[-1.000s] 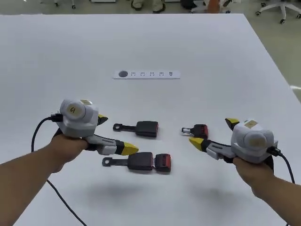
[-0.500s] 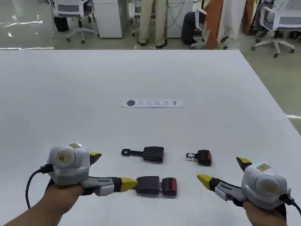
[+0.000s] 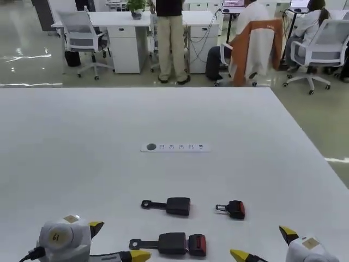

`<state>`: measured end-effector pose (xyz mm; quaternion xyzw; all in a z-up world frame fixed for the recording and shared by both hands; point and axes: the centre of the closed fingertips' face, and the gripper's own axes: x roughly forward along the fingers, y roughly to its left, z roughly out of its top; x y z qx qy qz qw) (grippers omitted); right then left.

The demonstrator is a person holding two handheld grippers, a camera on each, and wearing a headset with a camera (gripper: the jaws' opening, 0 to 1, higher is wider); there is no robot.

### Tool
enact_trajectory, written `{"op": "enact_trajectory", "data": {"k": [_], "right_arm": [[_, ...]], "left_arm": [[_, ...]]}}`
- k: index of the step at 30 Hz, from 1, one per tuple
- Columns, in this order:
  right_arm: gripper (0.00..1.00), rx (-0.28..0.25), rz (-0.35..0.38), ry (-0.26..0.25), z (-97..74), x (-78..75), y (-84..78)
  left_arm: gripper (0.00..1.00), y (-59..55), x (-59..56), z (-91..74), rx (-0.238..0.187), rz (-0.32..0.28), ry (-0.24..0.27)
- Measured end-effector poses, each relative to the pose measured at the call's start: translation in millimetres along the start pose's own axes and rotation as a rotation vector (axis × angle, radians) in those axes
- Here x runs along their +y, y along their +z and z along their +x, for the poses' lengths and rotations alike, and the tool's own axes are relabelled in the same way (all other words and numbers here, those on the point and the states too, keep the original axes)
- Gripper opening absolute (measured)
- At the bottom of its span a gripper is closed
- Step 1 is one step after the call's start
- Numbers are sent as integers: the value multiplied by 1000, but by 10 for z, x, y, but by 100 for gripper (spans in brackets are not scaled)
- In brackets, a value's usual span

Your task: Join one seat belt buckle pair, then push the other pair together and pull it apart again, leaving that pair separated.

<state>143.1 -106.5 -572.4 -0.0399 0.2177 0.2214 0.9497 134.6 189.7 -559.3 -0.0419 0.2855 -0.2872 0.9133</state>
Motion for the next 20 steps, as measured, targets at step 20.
{"op": "enact_trajectory", "data": {"k": [20], "right_arm": [[91,-44,8,-20,50,-73,81]], "left_arm": [[100,137,84,-20,-54,18,16]]}}
